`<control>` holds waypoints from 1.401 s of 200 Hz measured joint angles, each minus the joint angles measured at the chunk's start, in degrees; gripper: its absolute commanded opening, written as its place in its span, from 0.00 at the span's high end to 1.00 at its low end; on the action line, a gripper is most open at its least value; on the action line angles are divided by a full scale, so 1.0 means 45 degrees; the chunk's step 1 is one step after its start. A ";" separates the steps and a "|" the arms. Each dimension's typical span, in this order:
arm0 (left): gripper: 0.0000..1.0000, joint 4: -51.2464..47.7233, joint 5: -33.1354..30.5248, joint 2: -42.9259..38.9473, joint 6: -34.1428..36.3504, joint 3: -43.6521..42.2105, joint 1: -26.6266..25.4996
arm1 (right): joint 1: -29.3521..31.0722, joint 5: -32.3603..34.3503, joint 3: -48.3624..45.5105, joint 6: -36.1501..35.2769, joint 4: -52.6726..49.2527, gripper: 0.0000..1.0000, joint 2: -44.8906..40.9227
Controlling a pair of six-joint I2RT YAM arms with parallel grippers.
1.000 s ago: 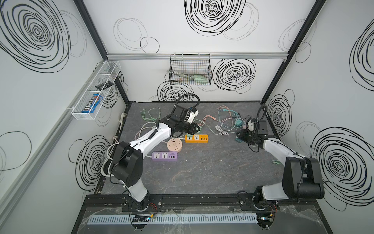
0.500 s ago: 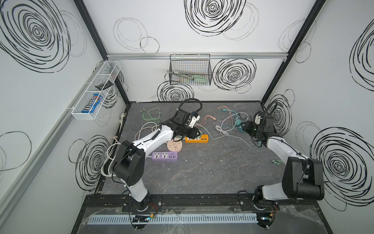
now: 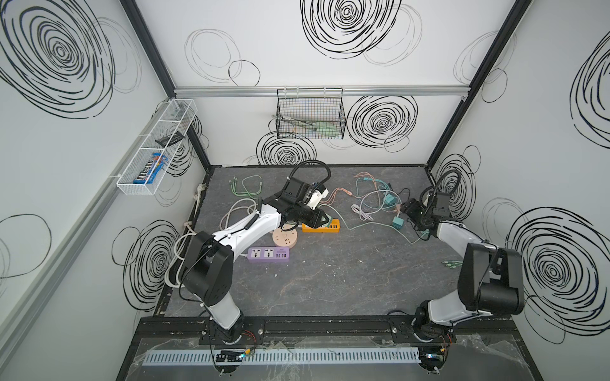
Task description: Insert the plug
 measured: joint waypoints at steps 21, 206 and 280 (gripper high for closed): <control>1.00 0.0000 0.0325 -0.0068 0.0039 0.0000 0.0112 | -0.0850 0.0296 -0.0894 0.0223 -0.0423 0.11 -0.1122; 1.00 0.0330 0.2705 -0.0777 0.0559 -0.0238 0.0233 | -0.0539 -0.2089 -0.1724 0.6358 -0.2307 0.24 -0.0107; 1.00 0.0330 0.3031 -0.0826 0.0874 -0.0316 0.0126 | -0.0418 -0.2161 -0.2443 0.7660 -0.1297 0.51 -0.0117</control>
